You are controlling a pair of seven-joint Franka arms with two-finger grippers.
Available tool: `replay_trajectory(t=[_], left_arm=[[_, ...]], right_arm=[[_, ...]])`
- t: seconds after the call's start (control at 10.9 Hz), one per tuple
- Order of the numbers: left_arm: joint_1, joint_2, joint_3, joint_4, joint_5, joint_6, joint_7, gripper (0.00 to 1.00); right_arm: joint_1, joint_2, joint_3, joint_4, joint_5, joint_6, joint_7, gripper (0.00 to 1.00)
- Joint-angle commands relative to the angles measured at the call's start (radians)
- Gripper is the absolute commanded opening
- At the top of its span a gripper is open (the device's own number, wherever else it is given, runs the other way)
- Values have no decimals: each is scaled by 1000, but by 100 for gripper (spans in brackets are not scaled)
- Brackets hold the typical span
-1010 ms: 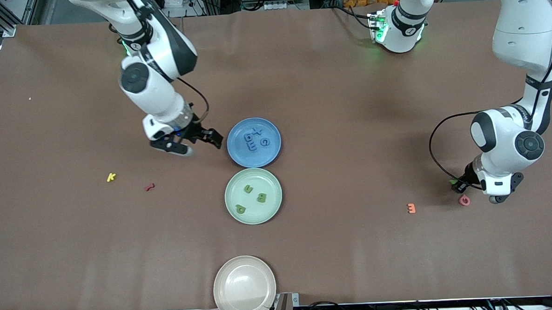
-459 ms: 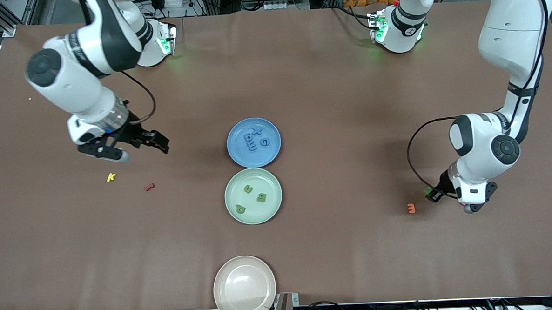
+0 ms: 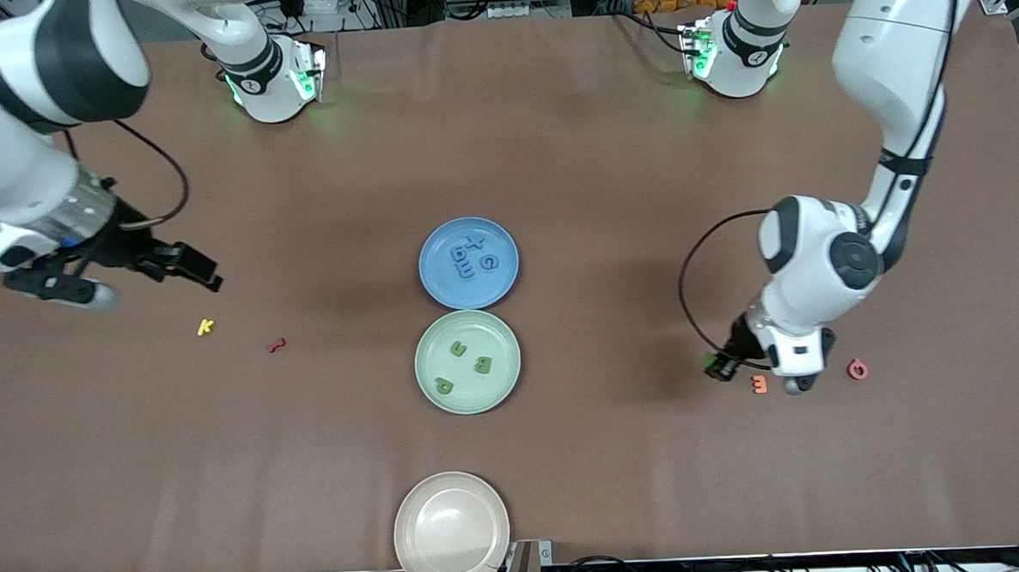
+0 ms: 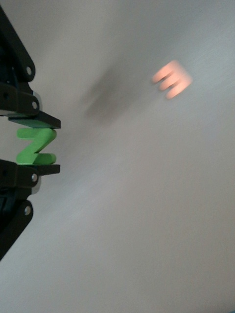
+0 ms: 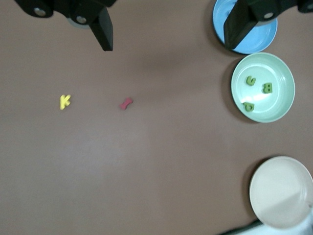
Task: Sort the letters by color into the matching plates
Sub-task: 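Carry green N toward the green plate while the right gripper withdraws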
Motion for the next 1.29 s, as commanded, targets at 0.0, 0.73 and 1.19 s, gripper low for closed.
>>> replay_trajectory(t=[0.0,0.73,1.19], left_arm=[[-138,5,11,84,-15,-8,-226,0],[-522,166,194,273,-18,252,-672,0],[-722,242,349,287,-16,359,-787,0]], right_arm=[[-10,-26,-37,36,-13,-5,-81,100],[-68,-45,-111,88,-31,-10,-266,100],[-82,-40,-137,131,-127,-43,-286,100]])
